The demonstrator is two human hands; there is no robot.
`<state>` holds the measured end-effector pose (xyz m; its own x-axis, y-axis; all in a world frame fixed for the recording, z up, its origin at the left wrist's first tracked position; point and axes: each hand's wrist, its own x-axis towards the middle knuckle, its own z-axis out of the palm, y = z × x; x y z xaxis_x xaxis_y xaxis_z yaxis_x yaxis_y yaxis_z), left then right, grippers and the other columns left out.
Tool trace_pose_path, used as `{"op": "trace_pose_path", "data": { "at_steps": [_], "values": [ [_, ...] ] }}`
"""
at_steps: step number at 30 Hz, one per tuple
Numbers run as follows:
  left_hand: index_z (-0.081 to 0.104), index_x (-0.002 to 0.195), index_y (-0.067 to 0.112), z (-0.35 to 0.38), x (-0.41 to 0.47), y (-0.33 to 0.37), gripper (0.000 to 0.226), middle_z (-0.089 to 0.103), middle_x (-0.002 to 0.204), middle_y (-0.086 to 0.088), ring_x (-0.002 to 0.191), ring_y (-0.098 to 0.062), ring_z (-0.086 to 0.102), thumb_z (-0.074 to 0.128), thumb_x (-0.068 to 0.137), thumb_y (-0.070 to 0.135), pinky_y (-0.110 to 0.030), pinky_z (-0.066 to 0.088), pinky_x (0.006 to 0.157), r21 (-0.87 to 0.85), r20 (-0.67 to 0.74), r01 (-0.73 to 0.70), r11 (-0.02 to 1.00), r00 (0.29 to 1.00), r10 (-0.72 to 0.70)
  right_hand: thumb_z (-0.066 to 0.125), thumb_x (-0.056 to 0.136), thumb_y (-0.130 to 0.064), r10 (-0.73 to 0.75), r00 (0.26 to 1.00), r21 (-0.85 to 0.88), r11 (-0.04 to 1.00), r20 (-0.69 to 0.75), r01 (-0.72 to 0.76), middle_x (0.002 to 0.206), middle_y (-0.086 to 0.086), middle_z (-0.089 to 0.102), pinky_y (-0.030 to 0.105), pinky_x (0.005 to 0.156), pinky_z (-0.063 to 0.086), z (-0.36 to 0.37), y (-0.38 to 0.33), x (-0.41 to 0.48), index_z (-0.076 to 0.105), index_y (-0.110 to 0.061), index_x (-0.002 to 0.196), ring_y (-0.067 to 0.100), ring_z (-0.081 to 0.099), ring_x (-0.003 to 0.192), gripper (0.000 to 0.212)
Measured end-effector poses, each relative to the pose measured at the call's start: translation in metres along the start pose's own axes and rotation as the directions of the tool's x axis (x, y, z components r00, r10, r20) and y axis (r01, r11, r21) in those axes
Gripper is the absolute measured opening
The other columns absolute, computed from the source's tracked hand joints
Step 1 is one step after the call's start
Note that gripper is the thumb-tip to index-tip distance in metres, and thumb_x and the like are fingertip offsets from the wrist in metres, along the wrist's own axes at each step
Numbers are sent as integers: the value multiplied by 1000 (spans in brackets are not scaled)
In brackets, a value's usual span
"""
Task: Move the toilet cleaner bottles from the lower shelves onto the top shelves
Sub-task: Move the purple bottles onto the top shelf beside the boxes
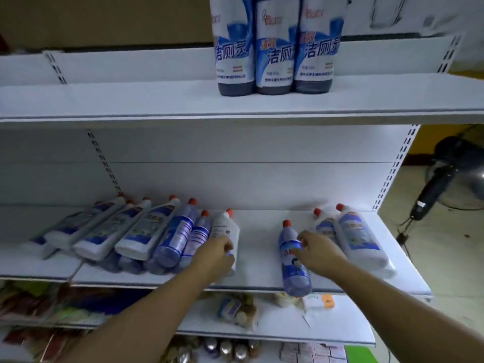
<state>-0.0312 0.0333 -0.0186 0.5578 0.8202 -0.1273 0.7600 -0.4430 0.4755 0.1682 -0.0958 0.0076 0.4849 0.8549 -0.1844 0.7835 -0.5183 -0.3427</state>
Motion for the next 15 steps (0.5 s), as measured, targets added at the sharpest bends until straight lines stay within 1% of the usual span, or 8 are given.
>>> {"op": "trace_pose_path", "data": {
  "at_steps": [1,3,5,7,9,12,14,15],
  "values": [
    [59,117,17,7,6,-4,33,63,119,-6,107,-25,59,58,84,22,-29,48,90,31,4,22,999,1000,-22,48,92,-40,45,997,-57,998,70,-41,117,7,62,28,83,50,16,-1,6,51,-14,121,21,62,99,39],
    [52,124,14,22,20,-8,45,58,127,-9,112,-27,57,60,82,29,-32,47,93,100,-27,54,993,998,-52,51,87,-52,186,977,-62,982,109,-180,124,9,51,32,89,50,43,0,15,41,-12,131,24,58,104,60],
    [41,132,10,34,32,-8,63,49,135,-10,119,-28,51,60,80,39,-36,46,96,179,-32,106,978,994,-102,55,83,-58,299,952,32,953,68,-301,127,11,43,36,91,48,62,3,21,29,-11,139,27,54,110,78],
    [32,138,9,42,43,-7,82,42,140,-13,124,-30,45,63,75,51,-38,42,98,216,-15,164,962,986,-165,58,82,-54,344,937,122,929,58,-349,129,12,45,38,93,48,74,6,27,17,-14,145,29,53,113,86],
    [30,139,7,47,55,-5,92,40,140,-18,123,-33,45,64,71,59,-39,43,97,289,-26,199,936,979,-200,60,81,-52,353,933,197,912,69,-359,123,11,51,39,90,50,82,7,30,10,-22,146,28,56,108,88],
    [25,138,4,54,73,-4,99,43,136,-23,119,-35,46,62,69,65,-44,46,94,471,-58,194,861,980,-189,59,80,-53,352,935,246,904,38,-350,114,10,55,40,84,53,93,6,31,5,-31,144,27,59,99,87],
    [25,138,4,56,81,-2,96,45,134,-22,117,-34,49,65,70,59,-41,47,92,539,-75,199,819,979,-188,52,82,-55,356,934,251,905,-6,-343,113,9,53,38,81,52,97,7,31,6,-32,142,27,57,98,79],
    [25,138,4,54,82,0,92,45,135,-22,117,-34,49,67,72,51,-40,48,91,548,-81,211,809,977,-199,47,85,-54,355,934,255,906,-22,-338,113,9,53,37,80,51,98,7,31,8,-31,142,27,57,98,73]
  ]
}}
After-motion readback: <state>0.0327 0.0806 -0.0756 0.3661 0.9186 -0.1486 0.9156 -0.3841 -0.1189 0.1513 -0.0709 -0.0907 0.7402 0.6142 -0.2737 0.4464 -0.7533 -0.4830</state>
